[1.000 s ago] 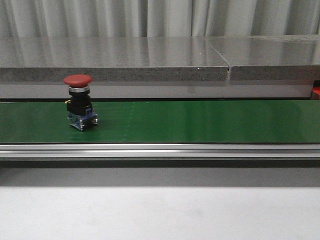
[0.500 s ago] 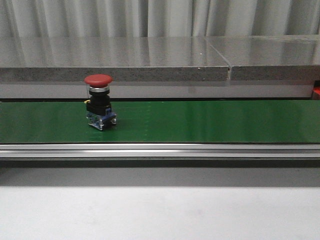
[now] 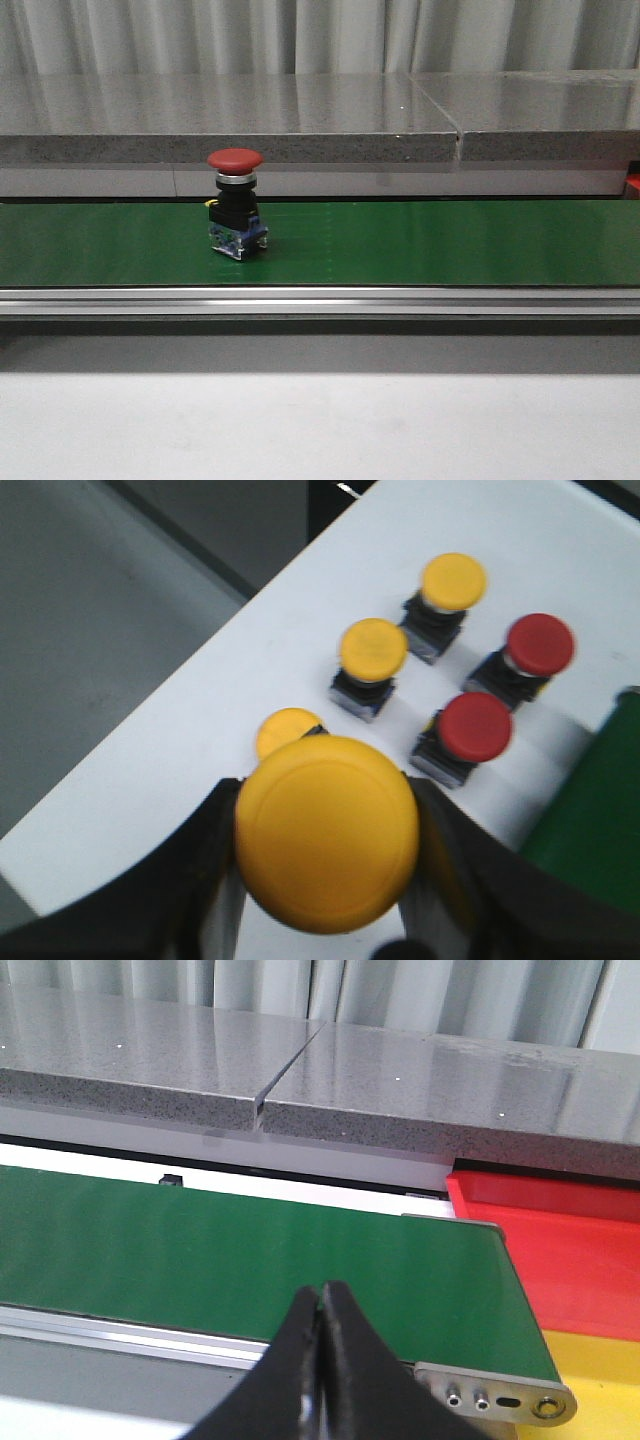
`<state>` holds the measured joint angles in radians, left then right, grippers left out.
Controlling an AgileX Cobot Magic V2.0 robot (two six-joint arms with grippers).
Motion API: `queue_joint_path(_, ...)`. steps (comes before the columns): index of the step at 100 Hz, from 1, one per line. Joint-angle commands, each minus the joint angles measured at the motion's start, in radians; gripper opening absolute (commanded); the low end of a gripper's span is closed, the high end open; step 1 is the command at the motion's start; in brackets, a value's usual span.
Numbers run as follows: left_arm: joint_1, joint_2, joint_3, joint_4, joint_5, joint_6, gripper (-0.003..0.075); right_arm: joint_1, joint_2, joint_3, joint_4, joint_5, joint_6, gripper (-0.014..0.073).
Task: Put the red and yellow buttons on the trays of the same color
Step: 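Lower the left gripper and grasp the yellow push-button, then set the yellow button on the green belt and open the left gripper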
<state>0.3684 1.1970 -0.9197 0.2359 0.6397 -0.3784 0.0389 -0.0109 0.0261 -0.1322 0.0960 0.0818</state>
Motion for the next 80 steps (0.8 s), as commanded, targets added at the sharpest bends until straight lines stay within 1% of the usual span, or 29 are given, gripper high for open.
queue_joint_path(1, -0.088, -0.026, -0.075, -0.002, 0.005, 0.036, -0.0019, 0.0, -0.015, -0.01, -0.013, -0.08, -0.002, -0.0068)
queue_joint_path(17, -0.236, -0.021, -0.108, -0.002, -0.009, 0.053, -0.0019, 0.0, -0.015, -0.01, -0.013, -0.08, -0.002, -0.0068)
queue_joint_path(31, -0.313, 0.026, -0.115, -0.002, -0.048, 0.053, -0.0019, 0.0, -0.015, -0.01, -0.013, -0.08, -0.002, -0.0068)
queue_joint_path(50, -0.357, 0.149, -0.138, -0.011, -0.048, 0.053, -0.0019, 0.0, -0.015, -0.01, -0.013, -0.08, -0.002, -0.0068)
queue_joint_path(68, -0.359, 0.246, -0.179, -0.052, -0.048, 0.055, -0.0019, 0.0, -0.015, -0.01, -0.013, -0.08, -0.002, -0.0068)
queue_joint_path(80, -0.361, 0.284, -0.196, -0.096, -0.048, 0.095, -0.0019, 0.0, -0.015, -0.01, -0.013, -0.08, -0.002, -0.0068)
